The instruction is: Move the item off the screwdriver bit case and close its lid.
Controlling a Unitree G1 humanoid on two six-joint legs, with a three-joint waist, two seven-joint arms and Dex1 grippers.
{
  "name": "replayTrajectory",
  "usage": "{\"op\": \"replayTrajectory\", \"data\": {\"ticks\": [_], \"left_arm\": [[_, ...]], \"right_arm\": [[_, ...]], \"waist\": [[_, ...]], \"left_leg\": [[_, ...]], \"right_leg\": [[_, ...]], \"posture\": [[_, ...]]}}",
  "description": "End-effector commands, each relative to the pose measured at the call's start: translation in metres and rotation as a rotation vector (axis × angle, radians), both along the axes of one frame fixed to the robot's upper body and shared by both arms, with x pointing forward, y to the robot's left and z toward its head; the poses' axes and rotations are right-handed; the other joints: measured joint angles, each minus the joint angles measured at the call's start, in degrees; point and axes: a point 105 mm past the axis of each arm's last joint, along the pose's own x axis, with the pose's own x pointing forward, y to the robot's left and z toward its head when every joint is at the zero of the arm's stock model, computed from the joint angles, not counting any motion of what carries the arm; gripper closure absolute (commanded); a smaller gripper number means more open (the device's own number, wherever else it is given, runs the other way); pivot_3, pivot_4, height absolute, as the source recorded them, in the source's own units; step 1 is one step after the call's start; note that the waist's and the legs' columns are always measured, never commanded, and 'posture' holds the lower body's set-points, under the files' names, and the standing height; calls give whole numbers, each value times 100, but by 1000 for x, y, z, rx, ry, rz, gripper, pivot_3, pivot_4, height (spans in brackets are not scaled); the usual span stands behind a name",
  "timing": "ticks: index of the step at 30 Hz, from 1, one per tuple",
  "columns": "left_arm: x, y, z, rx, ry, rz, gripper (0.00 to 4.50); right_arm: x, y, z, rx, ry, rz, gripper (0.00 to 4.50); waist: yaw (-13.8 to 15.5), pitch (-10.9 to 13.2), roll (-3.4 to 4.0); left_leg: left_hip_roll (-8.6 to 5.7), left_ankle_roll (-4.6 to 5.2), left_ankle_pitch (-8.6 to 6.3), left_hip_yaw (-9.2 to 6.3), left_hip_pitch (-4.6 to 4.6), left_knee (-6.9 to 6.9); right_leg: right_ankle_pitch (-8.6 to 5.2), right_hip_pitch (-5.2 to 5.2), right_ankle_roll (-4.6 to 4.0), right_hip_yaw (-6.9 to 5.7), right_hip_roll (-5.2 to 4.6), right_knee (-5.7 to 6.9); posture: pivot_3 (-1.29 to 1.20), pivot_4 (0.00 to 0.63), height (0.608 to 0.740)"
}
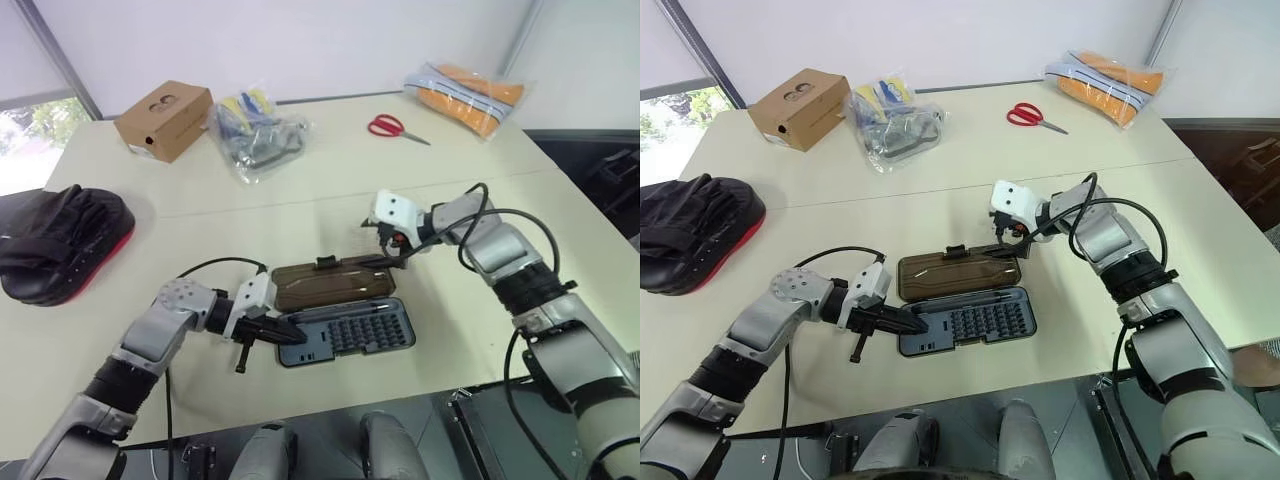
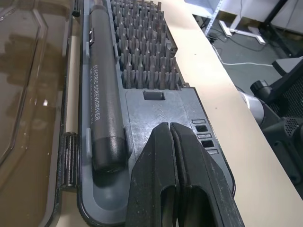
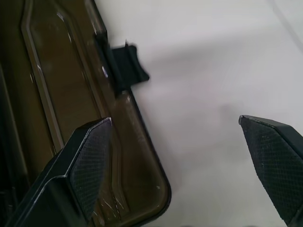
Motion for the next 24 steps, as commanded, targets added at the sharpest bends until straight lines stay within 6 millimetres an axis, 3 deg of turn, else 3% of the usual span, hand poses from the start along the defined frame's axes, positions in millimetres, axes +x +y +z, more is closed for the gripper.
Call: {"op": "replayTrajectory", "data": {"ticks": [1,14,24], "left_arm": [[2,12,-17,71,35,82,4458],[4,16,-13,59,39,130,4458],[2,16,-12,56,37,144,4458]], "right_arm": [[4,6,16,30,-40,34,0],[17,10,8,70,-14,-16,0],[17,14,-2,73,4,-14,0]], "waist": [[-4,-1,1],[-49,-2,3],[-52,-3,6]], "left_leg": [[0,0,0,0,0,0],[0,-1,1,-4,0,-2],[1,-2,1,-5,0,-2]], "right_leg": [[0,0,0,0,0,0],[0,-2,0,0,0,2],[0,-3,0,0,1,2]], "posture": [[0,150,740],[0,150,740],[0,150,740]]}}
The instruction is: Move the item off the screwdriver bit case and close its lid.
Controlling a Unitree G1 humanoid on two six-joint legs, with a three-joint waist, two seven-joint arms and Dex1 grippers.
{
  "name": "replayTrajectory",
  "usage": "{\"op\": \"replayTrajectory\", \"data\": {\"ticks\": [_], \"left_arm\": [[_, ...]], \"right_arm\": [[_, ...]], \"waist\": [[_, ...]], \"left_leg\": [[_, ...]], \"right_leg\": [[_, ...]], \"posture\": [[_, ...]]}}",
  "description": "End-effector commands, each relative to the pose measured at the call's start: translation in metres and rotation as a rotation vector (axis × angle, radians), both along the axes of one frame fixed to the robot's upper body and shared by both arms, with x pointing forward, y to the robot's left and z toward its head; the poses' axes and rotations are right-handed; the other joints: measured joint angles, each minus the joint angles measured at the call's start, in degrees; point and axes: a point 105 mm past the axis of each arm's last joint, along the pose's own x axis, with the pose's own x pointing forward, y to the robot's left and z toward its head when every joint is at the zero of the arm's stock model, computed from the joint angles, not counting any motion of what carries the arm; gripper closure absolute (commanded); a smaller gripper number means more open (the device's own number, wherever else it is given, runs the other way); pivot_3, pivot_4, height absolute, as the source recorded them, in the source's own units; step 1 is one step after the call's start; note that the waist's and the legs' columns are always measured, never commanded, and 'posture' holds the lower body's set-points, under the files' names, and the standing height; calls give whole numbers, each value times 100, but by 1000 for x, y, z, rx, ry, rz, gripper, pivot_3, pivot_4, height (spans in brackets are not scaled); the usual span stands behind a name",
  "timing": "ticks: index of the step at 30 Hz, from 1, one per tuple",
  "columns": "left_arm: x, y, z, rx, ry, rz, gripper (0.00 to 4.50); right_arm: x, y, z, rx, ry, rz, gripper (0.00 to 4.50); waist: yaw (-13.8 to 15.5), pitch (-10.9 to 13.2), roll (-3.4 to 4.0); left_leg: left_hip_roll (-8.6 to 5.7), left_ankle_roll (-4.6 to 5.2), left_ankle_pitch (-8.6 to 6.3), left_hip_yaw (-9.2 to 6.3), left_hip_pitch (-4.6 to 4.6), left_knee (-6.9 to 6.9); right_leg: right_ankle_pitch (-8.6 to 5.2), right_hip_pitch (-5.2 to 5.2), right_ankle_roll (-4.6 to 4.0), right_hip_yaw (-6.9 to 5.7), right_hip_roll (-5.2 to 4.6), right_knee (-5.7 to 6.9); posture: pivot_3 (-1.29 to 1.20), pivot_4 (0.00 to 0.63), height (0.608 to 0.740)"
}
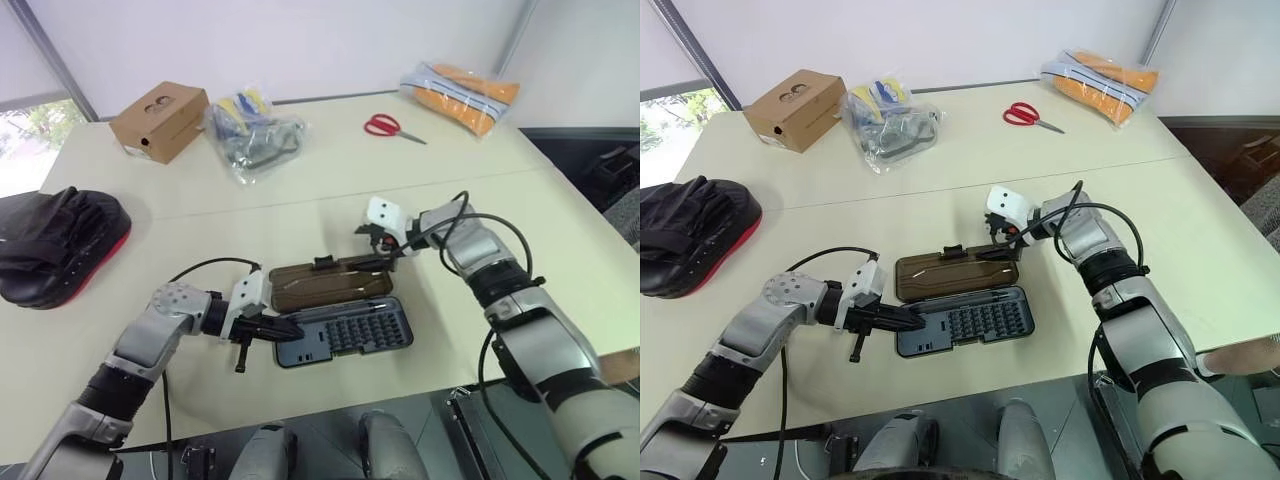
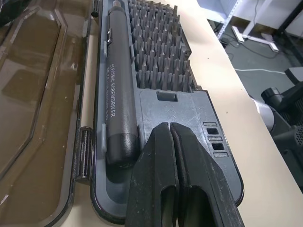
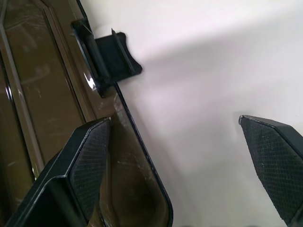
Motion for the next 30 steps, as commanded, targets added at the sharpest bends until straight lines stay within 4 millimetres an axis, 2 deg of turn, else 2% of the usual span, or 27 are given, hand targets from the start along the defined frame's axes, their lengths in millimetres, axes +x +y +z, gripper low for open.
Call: {"op": "replayTrajectory", "data": {"ticks": [1,4,5,10,11,13,23,26,30], "left_arm": [[2,12,-14,64,39,73,4487],[1,12,-14,63,38,75,4500],[1,12,-14,62,38,75,4500],[0,11,-13,61,36,79,4500],[0,11,-12,60,34,80,4500],[0,11,-11,59,33,82,4500],[3,9,-10,54,26,92,4500],[3,9,-10,52,27,94,4500],[2,8,-10,51,28,94,4500]], "right_arm": [[3,5,13,17,-45,14,259],[2,7,10,14,-38,24,1387],[1,8,9,12,-37,27,1990],[-1,7,3,-6,-26,38,4397],[-2,6,1,-11,-22,42,4458],[-3,5,0,-16,-19,45,4458],[-15,7,-12,-36,32,91,4458],[-15,8,-15,-38,39,81,3592],[-10,6,-18,-70,15,65,1783]], "waist": [[0,0,0],[-2,-1,1],[-5,-1,1],[-12,-5,-1],[-10,-8,0],[-9,-7,2],[-3,-9,4],[5,-9,5],[5,-10,6]], "left_leg": [[0,0,0,0,0,0],[0,0,0,-1,0,0],[0,0,0,0,0,0],[1,-3,2,0,3,1],[3,-3,2,-1,9,1],[4,-3,1,1,32,-4],[5,-2,1,2,39,-5],[5,-2,1,2,39,-6],[4,-2,1,2,39,-6]], "right_leg": [[0,0,0,0,0,0],[0,0,0,0,0,0],[0,0,0,0,0,0],[1,0,-1,0,1,2],[1,6,-2,0,4,2],[2,27,-3,3,6,0],[2,32,-3,5,6,1],[2,32,-3,4,6,1],[2,32,-3,5,6,0]], "posture": [[0,150,740],[0,150,740],[0,150,740],[0,150,740],[0,150,740],[0,150,740],[0,150,740],[0,150,740],[0,150,740]]}}
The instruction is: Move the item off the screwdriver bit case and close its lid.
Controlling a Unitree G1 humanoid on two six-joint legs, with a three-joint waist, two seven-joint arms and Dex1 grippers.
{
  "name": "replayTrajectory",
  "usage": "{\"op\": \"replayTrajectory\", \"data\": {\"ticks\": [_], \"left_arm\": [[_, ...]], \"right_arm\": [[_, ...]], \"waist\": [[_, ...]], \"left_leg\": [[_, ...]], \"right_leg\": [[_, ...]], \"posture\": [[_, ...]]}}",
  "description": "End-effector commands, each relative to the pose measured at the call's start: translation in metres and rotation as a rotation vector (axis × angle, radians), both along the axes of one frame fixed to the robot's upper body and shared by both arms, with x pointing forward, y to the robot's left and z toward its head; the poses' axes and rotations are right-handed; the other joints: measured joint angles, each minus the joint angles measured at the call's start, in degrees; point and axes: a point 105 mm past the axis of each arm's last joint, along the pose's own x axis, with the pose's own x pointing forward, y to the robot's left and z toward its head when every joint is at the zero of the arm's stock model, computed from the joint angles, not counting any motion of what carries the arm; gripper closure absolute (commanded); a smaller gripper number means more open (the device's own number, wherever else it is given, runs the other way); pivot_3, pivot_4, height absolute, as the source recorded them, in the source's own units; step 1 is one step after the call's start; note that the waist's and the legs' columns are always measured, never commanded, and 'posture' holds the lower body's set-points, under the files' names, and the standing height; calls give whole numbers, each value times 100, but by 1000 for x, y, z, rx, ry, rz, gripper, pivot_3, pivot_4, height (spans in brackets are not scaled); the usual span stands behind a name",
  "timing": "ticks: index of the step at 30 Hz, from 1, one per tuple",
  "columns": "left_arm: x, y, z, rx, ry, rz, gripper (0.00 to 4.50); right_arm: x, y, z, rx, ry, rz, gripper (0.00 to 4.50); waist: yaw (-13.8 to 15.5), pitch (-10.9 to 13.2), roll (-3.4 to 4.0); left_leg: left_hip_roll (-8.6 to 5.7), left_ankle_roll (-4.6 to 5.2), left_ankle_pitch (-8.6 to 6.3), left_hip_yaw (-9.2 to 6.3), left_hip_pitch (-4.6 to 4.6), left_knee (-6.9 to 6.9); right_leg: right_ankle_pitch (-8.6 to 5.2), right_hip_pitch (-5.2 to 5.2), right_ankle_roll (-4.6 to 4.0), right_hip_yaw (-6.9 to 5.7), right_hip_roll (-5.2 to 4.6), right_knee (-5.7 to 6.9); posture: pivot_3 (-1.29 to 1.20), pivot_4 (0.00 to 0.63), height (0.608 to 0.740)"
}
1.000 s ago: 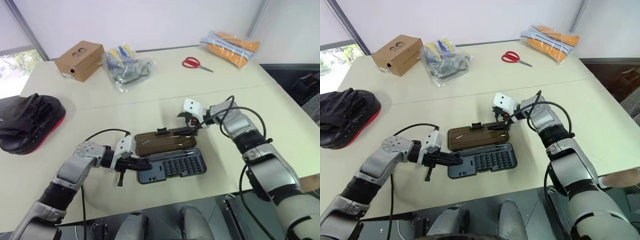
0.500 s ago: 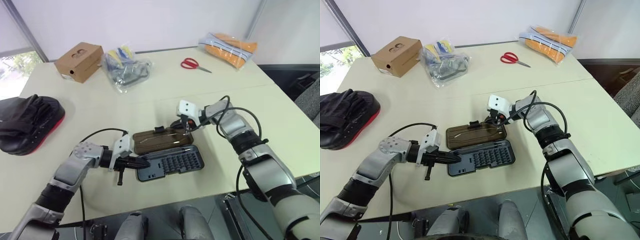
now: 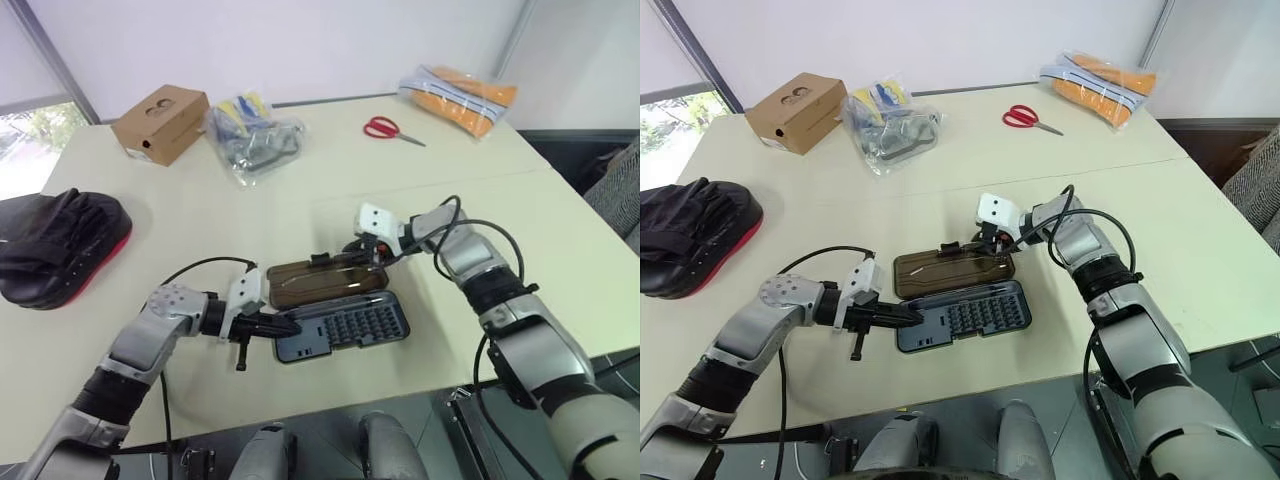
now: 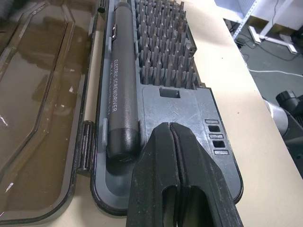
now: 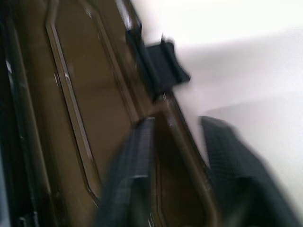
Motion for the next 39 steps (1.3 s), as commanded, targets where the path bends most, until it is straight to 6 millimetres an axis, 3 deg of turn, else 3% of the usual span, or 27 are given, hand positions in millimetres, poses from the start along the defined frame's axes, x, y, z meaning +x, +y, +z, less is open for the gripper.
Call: {"op": "replayTrajectory", "data": {"ticks": [1,11,14,18,24,29,35,39], "left_arm": [[-1,5,-11,36,32,34,4500],[-1,6,-11,36,23,45,4500],[-1,6,-11,34,17,52,4500],[0,7,-10,31,10,66,4500],[3,12,-10,29,3,99,4500],[9,17,-7,9,3,143,4500],[32,18,22,-155,33,278,4500],[48,19,49,-284,47,362,4500]], "right_arm": [[1,-5,-10,-41,13,-15,1783],[9,-10,-19,-63,58,-37,1783],[9,-5,-22,-63,86,-27,2655],[6,-5,-31,-109,114,5,4485],[-4,-10,-46,-184,157,63,4485],[-7,-12,-47,-215,135,109,4485],[10,-11,-17,-280,-179,154,4485],[5,-10,7,-267,-346,163,4485]], "waist": [[0,0,0],[-5,-1,0],[-6,-1,0],[-18,-9,-1],[-18,-36,1],[-13,-47,3],[-2,-47,6],[36,-44,3]], "left_leg": [[0,0,0,0,1,0],[0,1,-1,2,26,-10],[1,1,-1,4,42,-13],[3,2,-1,5,50,-13],[13,2,-3,2,54,-15],[13,1,-5,2,54,-15],[13,0,-6,1,52,-15],[9,-2,-4,-5,35,-3]], "right_leg": [[0,0,0,0,0,0],[0,19,0,2,0,-2],[0,32,0,4,0,-2],[0,38,-1,5,2,-2],[0,41,-3,5,16,-1],[-1,41,-3,5,16,-2],[-1,40,-3,6,16,-2],[0,30,-2,5,15,-1]], "posture": [[0,150,740],[0,150,740],[0,150,740],[0,150,740],[0,150,740],[0,150,740],[0,150,740],[0,150,740]]}}
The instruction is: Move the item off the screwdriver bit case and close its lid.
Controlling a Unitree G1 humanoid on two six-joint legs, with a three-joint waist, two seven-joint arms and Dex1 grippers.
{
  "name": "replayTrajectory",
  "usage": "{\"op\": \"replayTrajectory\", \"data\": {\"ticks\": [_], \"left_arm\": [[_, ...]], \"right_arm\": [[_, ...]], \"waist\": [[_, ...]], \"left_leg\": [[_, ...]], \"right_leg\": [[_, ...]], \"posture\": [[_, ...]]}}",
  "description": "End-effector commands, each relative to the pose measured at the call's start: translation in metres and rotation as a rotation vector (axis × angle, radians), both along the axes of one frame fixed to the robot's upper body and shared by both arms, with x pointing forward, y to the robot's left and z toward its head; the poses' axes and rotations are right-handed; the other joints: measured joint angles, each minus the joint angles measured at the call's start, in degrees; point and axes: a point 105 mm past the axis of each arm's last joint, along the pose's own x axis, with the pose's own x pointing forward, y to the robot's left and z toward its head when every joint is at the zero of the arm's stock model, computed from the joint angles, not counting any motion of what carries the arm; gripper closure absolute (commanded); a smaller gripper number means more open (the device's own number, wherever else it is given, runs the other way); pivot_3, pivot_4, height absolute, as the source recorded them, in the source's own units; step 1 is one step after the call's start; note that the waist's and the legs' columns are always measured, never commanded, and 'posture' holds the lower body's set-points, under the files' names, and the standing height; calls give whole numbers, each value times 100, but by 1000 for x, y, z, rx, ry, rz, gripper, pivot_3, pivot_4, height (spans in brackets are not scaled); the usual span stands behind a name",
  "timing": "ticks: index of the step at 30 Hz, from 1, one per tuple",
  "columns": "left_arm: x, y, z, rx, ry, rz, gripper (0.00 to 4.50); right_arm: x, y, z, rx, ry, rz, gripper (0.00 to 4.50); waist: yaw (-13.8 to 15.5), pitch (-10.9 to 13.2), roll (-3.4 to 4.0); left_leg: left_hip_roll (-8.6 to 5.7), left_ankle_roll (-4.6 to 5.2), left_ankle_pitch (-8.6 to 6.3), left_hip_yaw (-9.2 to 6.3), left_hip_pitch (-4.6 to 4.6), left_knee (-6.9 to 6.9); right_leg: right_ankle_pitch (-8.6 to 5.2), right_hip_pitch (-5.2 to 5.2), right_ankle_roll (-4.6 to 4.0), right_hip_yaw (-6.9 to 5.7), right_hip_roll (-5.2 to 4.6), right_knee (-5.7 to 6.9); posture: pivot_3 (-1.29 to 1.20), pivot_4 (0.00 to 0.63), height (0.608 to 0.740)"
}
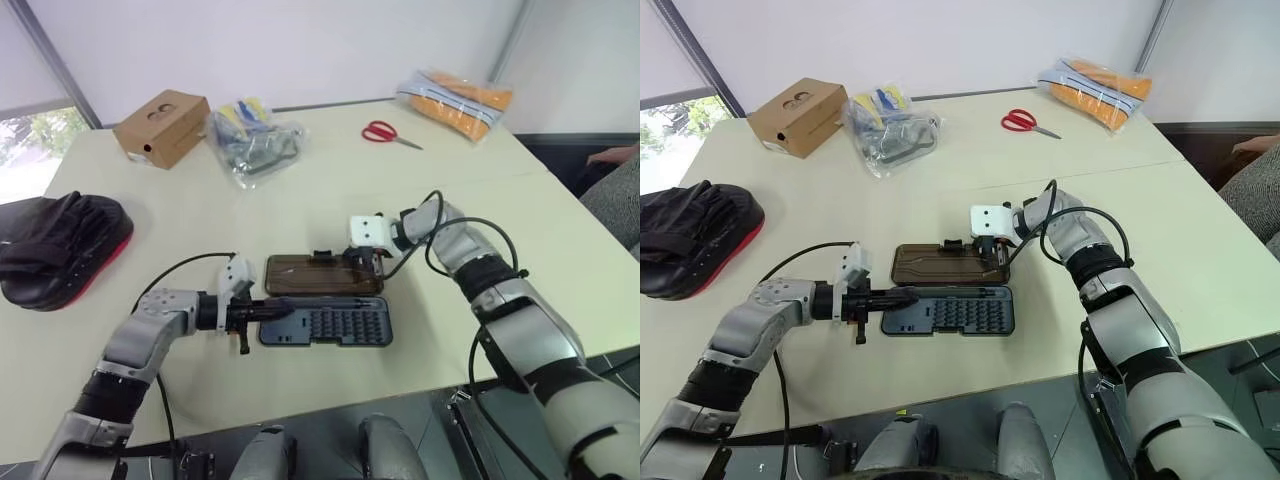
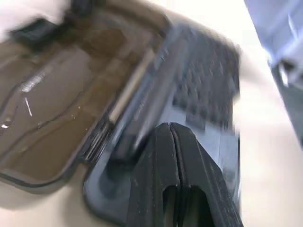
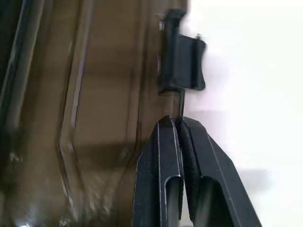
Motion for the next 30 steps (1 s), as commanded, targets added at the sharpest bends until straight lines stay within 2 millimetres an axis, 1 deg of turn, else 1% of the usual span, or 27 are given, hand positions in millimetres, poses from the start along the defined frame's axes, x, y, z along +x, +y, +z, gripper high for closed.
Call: {"op": "replayTrajectory", "data": {"ticks": [1,3,7,8,9,11,13,18,20,23,27,30], "left_arm": [[18,9,37,-108,-53,92,4500],[23,10,45,-140,-54,116,4500],[34,15,63,-206,-59,168,4500],[38,17,66,-221,-59,185,4500],[45,22,71,-238,-64,216,4500],[55,28,76,-258,-69,260,4500],[65,33,79,-272,-74,301,4500],[87,43,84,-309,-78,394,4500],[91,42,81,-300,-73,398,4500],[92,33,63,-214,-68,358,4500],[82,19,40,-133,-34,256,4500],[73,12,30,-96,-15,184,4500]], "right_arm": [[-3,-7,11,-15,-118,-27,4485],[-8,-6,16,3,-150,-40,4485],[-26,-4,27,30,-229,-40,4485],[-29,-3,30,29,-264,-35,4485],[-32,0,41,33,-351,-24,4485],[-37,5,56,52,-451,-20,4485],[-41,6,65,60,-508,-21,4485],[-47,10,78,47,-609,-5,4485],[-49,11,81,53,-623,-2,4485],[-51,12,83,49,-635,-4,4485],[-55,14,83,54,-628,-4,4485],[-56,13,81,52,-614,-12,4485]], "waist": [[11,2,3],[-2,2,3],[-6,3,2],[-5,3,2],[-8,3,2],[-8,4,1],[-9,4,0],[2,7,-5],[-1,9,-8],[-8,9,-8],[-9,10,-8],[-21,10,-8]], "left_leg": [[-1,-1,0,3,-1,0],[-2,-1,0,4,-8,-1],[-2,-4,-1,3,-31,-8],[-2,-4,-1,1,-42,-6],[-3,-4,-1,0,-54,-2],[-4,-7,0,1,-76,5],[-5,-8,1,2,-82,7],[-7,-8,1,5,-84,8],[-8,-8,1,4,-84,8],[-8,-8,1,5,-85,8],[-9,-8,1,6,-86,7],[-9,-8,1,7,-87,6]], "right_leg": [[0,-3,0,1,0,0],[0,-11,0,2,-1,0],[0,-34,1,1,-3,-2],[0,-44,1,0,-3,-3],[0,-53,0,-1,-3,-2],[0,-73,0,-1,-3,-2],[1,-80,0,-1,-3,-1],[1,-79,1,-1,-3,-2],[1,-79,1,-2,-3,-2],[1,-80,1,-2,-3,-2],[1,-80,1,-2,-3,-3],[1,-81,1,-2,-3,-3]], "posture": [[0,150,740],[0,150,740],[0,150,740],[0,150,740],[0,150,740],[0,150,740],[0,150,740],[0,150,740],[0,150,740],[0,150,740],[0,150,740],[0,150,740]]}}
